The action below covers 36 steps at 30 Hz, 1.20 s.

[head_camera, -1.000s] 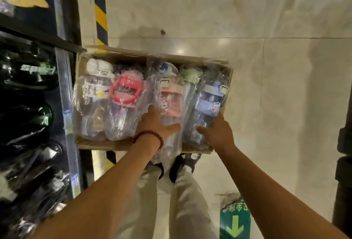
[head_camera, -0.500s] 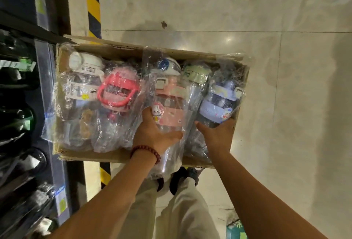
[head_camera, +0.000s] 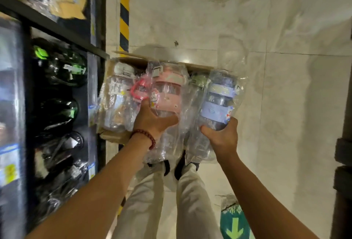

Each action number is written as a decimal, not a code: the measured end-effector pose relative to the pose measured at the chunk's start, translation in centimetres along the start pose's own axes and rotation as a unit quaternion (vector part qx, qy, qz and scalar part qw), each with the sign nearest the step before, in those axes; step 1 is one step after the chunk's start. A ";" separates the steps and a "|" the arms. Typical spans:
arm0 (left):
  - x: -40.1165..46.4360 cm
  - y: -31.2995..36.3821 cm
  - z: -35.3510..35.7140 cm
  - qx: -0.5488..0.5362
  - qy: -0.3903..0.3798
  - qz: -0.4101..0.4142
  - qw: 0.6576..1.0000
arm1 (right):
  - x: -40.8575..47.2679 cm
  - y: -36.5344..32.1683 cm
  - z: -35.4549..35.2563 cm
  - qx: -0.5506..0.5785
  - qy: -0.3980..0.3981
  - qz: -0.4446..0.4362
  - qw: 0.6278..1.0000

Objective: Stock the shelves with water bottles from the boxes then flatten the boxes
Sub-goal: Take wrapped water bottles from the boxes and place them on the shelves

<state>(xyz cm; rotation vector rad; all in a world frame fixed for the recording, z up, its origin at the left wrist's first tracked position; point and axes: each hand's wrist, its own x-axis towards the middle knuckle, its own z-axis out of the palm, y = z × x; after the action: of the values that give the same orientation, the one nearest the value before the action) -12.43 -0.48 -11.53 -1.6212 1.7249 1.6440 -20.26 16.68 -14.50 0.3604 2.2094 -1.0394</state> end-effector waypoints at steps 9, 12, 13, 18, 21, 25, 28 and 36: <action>-12.3 7.9 -10.1 -0.088 0.015 0.089 0.992 | -11.4 -13.6 -5.1 0.020 -0.050 -0.146 0.988; -16.8 9.8 -13.4 -0.120 0.036 0.142 0.982 | -15.5 -17.8 -6.3 0.009 -0.067 -0.188 0.980; -18.0 10.1 -14.2 -0.131 0.041 0.150 0.979 | -16.7 -18.7 -6.6 0.009 -0.076 -0.198 0.977; -25.2 10.0 -18.1 -0.179 0.095 0.169 0.965 | -23.9 -22.3 -8.2 -0.006 -0.135 -0.249 0.959; -29.4 9.1 -19.5 -0.226 0.131 0.185 0.947 | -27.1 -23.6 -8.7 -0.018 -0.172 -0.273 0.946; -34.6 8.2 -19.5 -0.293 0.199 0.197 0.914 | -30.2 -24.4 -9.3 -0.038 -0.250 -0.288 0.924; -37.5 6.6 -18.4 -0.343 0.254 0.202 0.882 | -31.8 -24.9 -10.3 -0.067 -0.303 -0.320 0.895; -44.1 1.1 -13.3 -0.432 0.397 0.185 0.789 | -34.6 -23.7 -12.5 -0.131 -0.431 -0.371 0.812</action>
<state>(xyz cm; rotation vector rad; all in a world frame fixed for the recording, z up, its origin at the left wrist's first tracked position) 8.20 11.11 28.03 -2.8791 1.7826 2.3823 -11.86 11.90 28.22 -1.0058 1.5621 -0.9518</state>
